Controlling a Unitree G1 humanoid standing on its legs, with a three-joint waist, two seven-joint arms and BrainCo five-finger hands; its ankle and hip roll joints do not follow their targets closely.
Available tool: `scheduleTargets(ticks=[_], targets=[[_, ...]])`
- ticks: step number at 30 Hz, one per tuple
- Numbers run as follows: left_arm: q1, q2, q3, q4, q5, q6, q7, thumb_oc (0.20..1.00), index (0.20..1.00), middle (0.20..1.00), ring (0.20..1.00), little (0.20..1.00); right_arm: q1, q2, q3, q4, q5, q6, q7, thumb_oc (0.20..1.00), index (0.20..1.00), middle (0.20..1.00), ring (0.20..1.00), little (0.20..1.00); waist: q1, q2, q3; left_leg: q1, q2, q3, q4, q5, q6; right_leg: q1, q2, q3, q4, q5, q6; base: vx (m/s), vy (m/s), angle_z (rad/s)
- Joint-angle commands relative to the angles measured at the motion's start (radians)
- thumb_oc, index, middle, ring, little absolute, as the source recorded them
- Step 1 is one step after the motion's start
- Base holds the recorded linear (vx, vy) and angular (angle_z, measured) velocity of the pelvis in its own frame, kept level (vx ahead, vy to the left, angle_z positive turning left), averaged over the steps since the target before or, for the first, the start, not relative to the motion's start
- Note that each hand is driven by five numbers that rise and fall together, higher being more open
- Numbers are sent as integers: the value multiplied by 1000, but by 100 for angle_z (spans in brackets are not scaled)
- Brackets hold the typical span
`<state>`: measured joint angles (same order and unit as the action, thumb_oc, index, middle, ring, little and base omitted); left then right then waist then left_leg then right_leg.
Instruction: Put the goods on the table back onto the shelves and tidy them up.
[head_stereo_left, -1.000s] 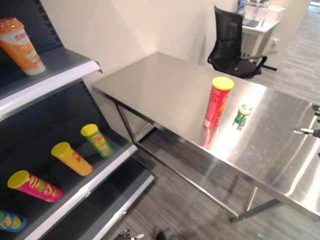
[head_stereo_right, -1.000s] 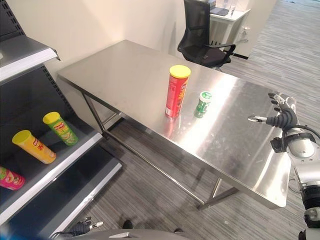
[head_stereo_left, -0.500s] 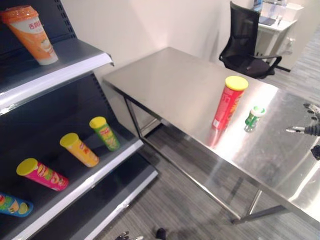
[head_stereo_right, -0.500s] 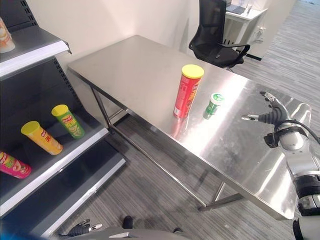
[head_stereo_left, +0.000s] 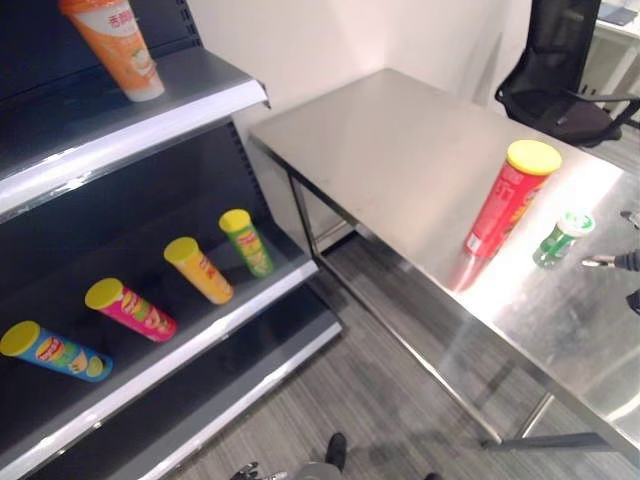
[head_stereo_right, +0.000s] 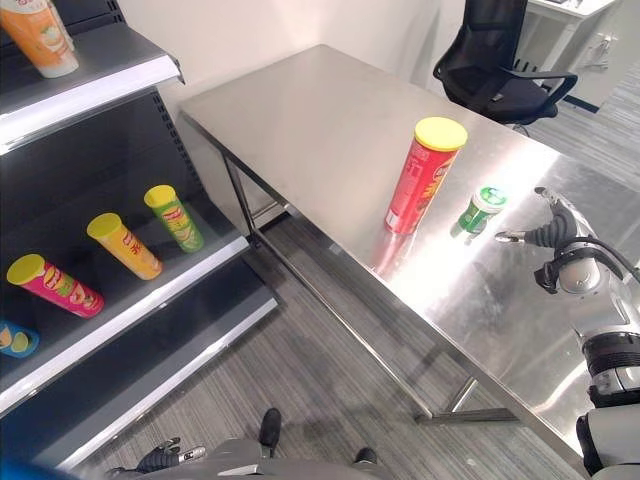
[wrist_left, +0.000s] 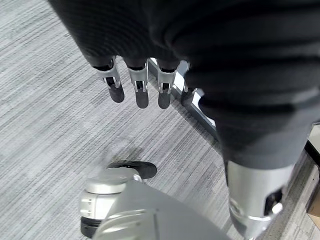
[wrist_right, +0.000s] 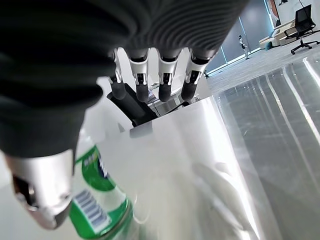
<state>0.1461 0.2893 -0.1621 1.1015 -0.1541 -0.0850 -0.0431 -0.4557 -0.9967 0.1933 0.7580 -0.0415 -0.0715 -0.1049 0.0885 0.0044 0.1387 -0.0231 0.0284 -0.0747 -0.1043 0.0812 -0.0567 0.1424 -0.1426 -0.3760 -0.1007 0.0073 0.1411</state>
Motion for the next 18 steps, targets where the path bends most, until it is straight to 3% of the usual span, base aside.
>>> scheduleTargets(ticks=[1, 18], targets=[[-52, 46, -51, -8, -34, -20, 20, 1000, 1000, 1000, 1000, 1000, -113, -24, 40, -13, -12, -17, -49, 1000, 1000, 1000, 1000, 1000, 27, -11, -11, 37, 63, 55, 17, -57, -85, 3, -13, 31, 13, -34, 34, 20, -1, 13], [-36, 45, -63, -57, -69, -14, 20, 1000, 1000, 1000, 1000, 1000, -159, -17, 59, 62, 14, -11, -51, 1000, 1000, 1000, 1000, 1000, 64, -9, -11, 8, 41, 15, 17, -52, -84, 12, -26, -23, 13, -40, 39, 31, 5, 13]])
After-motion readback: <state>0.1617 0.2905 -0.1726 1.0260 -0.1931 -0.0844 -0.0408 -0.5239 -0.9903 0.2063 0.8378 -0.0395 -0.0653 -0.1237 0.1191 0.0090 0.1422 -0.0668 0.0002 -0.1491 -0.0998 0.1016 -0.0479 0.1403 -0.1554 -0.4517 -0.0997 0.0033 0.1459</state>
